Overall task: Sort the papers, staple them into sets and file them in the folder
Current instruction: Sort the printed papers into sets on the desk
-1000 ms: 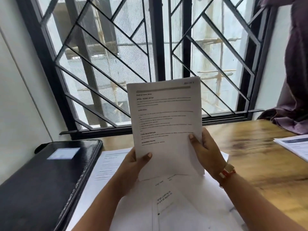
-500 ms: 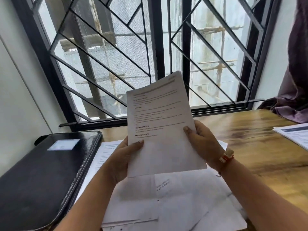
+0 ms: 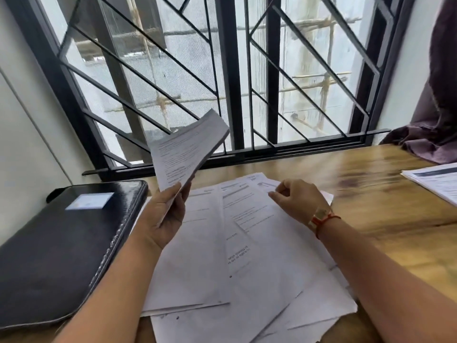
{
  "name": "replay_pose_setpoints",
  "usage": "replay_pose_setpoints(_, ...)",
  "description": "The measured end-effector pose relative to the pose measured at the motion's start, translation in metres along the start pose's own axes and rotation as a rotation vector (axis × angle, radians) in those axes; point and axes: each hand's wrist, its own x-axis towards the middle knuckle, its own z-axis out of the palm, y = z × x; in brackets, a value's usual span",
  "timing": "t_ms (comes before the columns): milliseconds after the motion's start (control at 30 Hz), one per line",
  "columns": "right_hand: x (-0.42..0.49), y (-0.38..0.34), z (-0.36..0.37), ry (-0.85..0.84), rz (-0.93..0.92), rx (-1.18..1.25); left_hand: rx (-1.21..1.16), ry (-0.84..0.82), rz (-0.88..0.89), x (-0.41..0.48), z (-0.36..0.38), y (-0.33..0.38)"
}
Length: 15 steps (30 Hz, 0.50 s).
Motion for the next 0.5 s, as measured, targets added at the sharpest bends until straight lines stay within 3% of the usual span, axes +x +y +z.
replay_pose_setpoints(200,-0.0051,-0.0016,-0.0038,-0.167,0.037,-0.199,-0.004,0.054,0.013,-0.0014,-0.0004,-0.0024)
replay_pose_setpoints(500,-0.0025,0.0016,-0.0015,-0.177,0.088,-0.181,0.025,0.118,0.024,0.0026,-0.0030,-0.0056)
